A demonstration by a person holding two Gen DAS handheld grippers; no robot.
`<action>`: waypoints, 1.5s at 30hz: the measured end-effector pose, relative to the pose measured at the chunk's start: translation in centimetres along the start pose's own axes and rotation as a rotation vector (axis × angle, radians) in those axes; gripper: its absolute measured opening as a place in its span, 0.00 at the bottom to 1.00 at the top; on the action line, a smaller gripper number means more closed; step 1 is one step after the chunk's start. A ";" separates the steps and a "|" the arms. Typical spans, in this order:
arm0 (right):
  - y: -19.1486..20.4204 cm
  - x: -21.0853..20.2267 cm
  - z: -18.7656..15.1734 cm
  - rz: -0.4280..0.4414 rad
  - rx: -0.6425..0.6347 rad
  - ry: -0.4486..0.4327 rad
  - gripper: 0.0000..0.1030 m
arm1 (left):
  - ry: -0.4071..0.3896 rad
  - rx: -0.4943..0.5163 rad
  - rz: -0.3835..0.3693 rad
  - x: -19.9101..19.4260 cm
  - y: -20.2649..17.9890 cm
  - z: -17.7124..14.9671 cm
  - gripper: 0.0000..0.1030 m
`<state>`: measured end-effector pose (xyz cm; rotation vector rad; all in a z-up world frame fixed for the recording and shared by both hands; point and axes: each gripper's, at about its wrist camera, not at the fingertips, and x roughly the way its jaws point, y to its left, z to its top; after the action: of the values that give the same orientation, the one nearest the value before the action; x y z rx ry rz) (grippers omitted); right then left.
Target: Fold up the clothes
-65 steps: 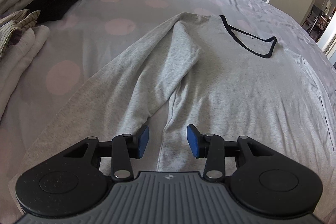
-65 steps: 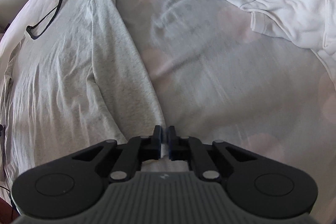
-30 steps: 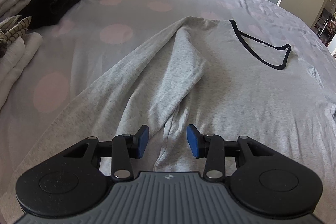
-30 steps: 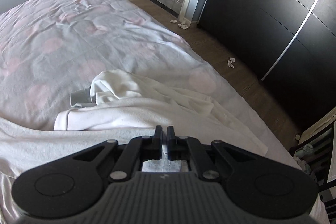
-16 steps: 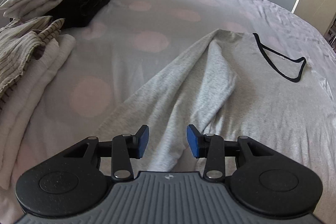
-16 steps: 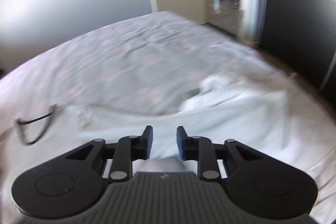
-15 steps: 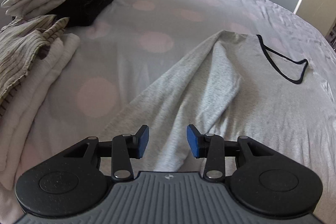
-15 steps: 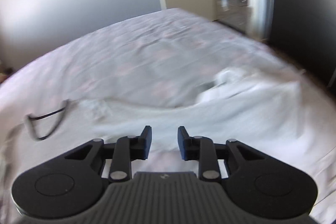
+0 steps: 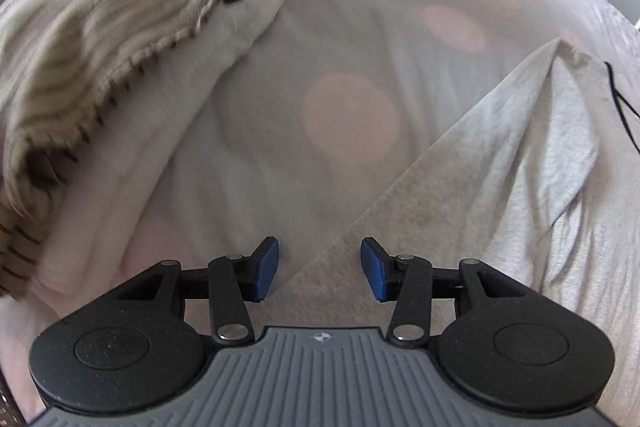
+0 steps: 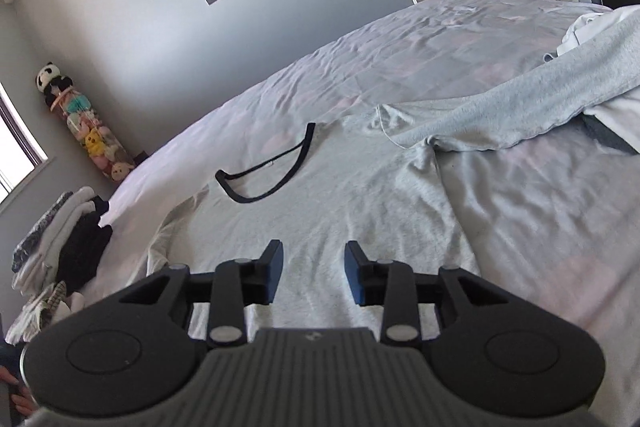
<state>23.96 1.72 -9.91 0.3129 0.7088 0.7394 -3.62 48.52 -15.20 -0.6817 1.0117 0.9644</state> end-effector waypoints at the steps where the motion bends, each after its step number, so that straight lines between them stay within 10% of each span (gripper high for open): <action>1: -0.2 -0.2 0.0 0.008 0.010 -0.009 0.39 | -0.003 0.001 0.000 0.0 -0.2 -0.1 0.53; 4: -0.8 0.2 -0.1 0.016 0.036 0.005 0.39 | -0.006 0.026 -0.029 -0.2 -1.1 -0.6 0.49; 10: -0.5 1.2 -0.4 -0.012 0.013 0.045 0.39 | -0.072 0.087 -0.027 -0.7 -2.4 -1.2 0.05; 22: -0.2 2.1 -0.8 -0.053 -0.017 0.087 0.39 | -0.485 -0.114 0.067 -5.5 1.4 3.4 0.05; 39: -0.7 5.3 -1.5 -0.095 -0.004 0.167 0.39 | -0.619 -0.049 0.216 0.6 0.0 10.2 0.07; 45: -1.7 5.9 -1.5 -0.149 0.034 0.177 0.39 | -0.674 0.120 0.315 -0.8 -2.4 8.7 0.54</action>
<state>26.89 4.76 -14.62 0.2239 0.9031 0.6183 1.67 54.46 -10.97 -0.0667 0.5709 1.2792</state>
